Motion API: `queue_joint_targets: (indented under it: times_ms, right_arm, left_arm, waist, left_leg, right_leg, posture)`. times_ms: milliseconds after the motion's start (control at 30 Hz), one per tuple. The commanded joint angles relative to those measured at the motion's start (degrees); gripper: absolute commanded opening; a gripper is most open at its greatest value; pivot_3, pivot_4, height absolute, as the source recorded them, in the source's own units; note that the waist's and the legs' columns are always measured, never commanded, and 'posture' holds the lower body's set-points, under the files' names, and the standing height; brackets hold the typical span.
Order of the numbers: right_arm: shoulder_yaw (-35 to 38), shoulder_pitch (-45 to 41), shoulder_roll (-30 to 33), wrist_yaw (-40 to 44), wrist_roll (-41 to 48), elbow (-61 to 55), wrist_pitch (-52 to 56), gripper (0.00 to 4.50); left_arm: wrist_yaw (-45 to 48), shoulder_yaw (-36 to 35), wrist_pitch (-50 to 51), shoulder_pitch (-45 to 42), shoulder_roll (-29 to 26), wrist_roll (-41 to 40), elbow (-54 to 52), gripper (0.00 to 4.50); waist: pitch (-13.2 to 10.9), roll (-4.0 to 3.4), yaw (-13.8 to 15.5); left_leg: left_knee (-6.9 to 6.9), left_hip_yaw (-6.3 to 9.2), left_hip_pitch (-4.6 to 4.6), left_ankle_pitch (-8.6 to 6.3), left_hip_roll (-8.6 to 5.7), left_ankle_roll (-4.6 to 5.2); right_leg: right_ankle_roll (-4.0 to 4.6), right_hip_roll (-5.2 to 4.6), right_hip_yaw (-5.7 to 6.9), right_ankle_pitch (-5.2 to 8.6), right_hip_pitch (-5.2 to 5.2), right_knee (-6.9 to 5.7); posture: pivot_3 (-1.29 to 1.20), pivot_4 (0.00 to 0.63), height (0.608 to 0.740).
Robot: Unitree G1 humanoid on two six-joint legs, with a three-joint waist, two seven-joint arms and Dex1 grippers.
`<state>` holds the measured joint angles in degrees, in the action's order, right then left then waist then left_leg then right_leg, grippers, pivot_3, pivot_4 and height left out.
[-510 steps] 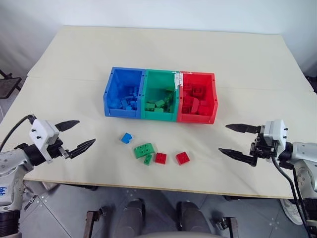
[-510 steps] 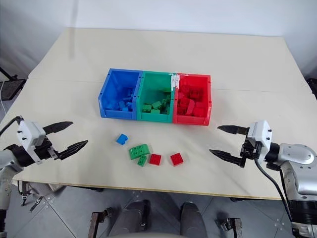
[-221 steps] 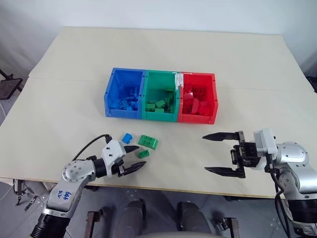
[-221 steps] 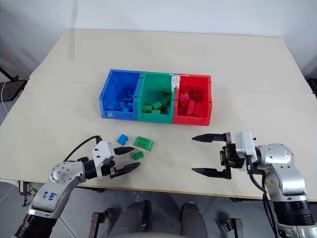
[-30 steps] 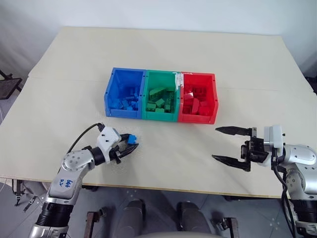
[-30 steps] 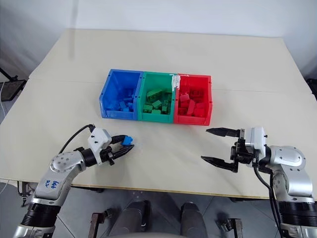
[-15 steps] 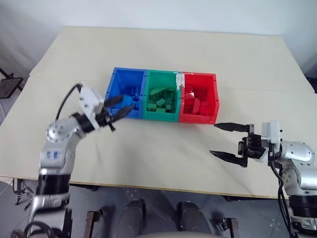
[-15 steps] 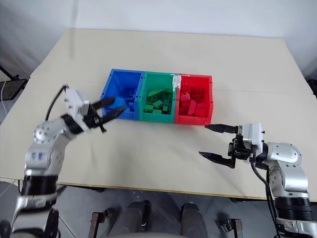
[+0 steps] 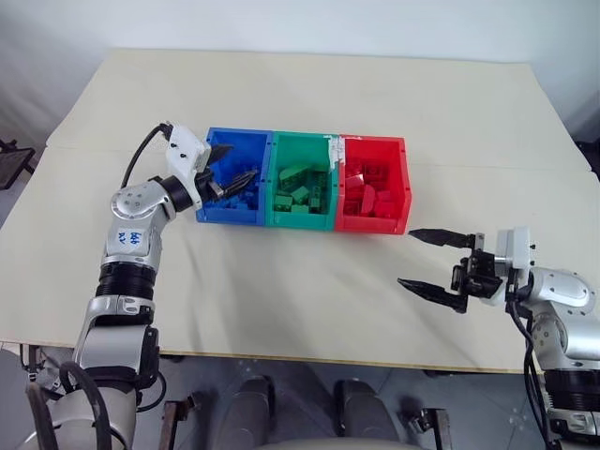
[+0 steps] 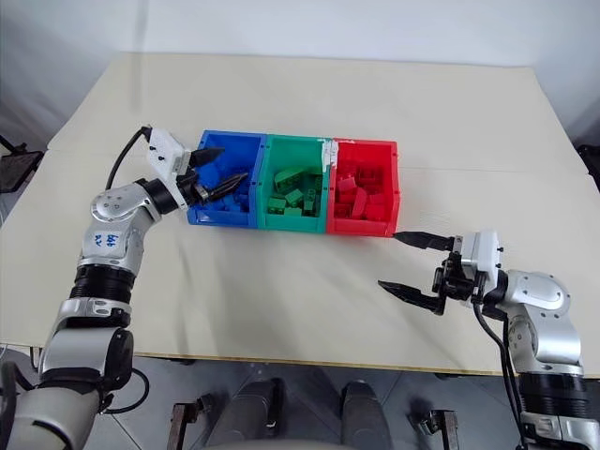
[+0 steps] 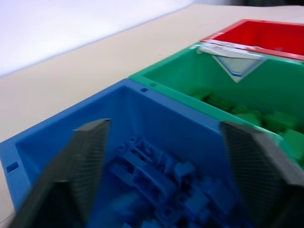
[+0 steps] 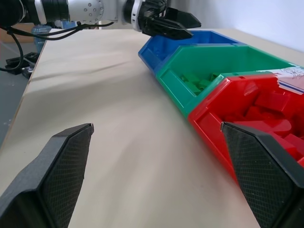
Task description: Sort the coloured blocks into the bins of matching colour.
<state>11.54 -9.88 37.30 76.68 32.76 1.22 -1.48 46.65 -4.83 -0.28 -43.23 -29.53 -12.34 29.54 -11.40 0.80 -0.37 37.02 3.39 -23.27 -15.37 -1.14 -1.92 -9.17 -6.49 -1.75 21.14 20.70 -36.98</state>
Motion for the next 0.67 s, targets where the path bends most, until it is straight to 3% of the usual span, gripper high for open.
queue_joint_targets:
  times_ms: [33, 133, 200, 333, 667]
  right_arm:
    - [1.0, -0.1, -0.2, -0.2, 0.9, -1.3, -1.1, 4.5]
    - [1.2, -0.4, -0.1, 0.2, 1.2, -0.8, -1.2, 4.5]
    - [1.5, -0.6, 0.0, 0.6, 1.2, 0.1, -1.6, 4.5]
    - [1.2, -2.5, 0.1, 1.6, 0.6, 3.4, -2.7, 4.5]
    - [1.4, -5.5, -0.2, 2.6, -0.5, 8.9, -5.5, 4.5]
  left_arm:
    - [4.5, -4.3, 2.2, 7.1, -5.0, -4.8, -10.9, 4.15]
    - [11.0, -7.6, 7.9, 16.9, -9.5, -12.2, -22.2, 4.15]
    - [14.5, -10.7, 9.0, 26.2, -14.2, -13.2, -27.8, 4.49]
    - [15.2, -16.4, 5.9, 39.0, -17.4, -12.0, -31.4, 4.49]
    - [7.8, -16.5, 2.7, 46.0, -14.4, -8.3, -35.8, 4.49]
  waist:
    - [0.0, 0.0, -0.3]
    - [0.0, 0.0, -1.1]
    - [0.0, -0.01, -1.4]
    - [0.0, -0.03, -1.1]
    - [0.0, -0.07, 0.2]
  left_leg:
    - [-0.01, 0.0, 0.0, 0.0, 0.03, 0.0]
    - [-0.07, 0.02, 0.01, 0.0, 0.09, -0.01]
    - [-0.12, 0.02, 0.01, -0.01, 0.17, -0.02]
    - [-0.11, 0.0, 0.07, -0.04, 0.35, 0.0]
    - [-0.15, 0.04, 0.11, -0.11, 0.34, 0.02]
  right_leg:
    - [0.0, 0.01, 0.0, 0.0, 0.0, 0.0]
    - [0.01, 0.03, -0.02, 0.0, 0.02, -0.01]
    - [0.01, 0.02, -0.04, 0.0, 0.02, 0.02]
    - [0.04, -0.02, -0.06, 0.02, -0.03, 0.23]
    - [0.02, -0.05, -0.04, 0.0, -0.1, 0.38]
  posture:
    - [0.0, 0.15, 0.74]
    - [0.0, 0.15, 0.74]
    - [0.0, 0.15, 0.74]
    - [0.0, 0.15, 0.74]
    - [0.0, 0.15, 0.74]
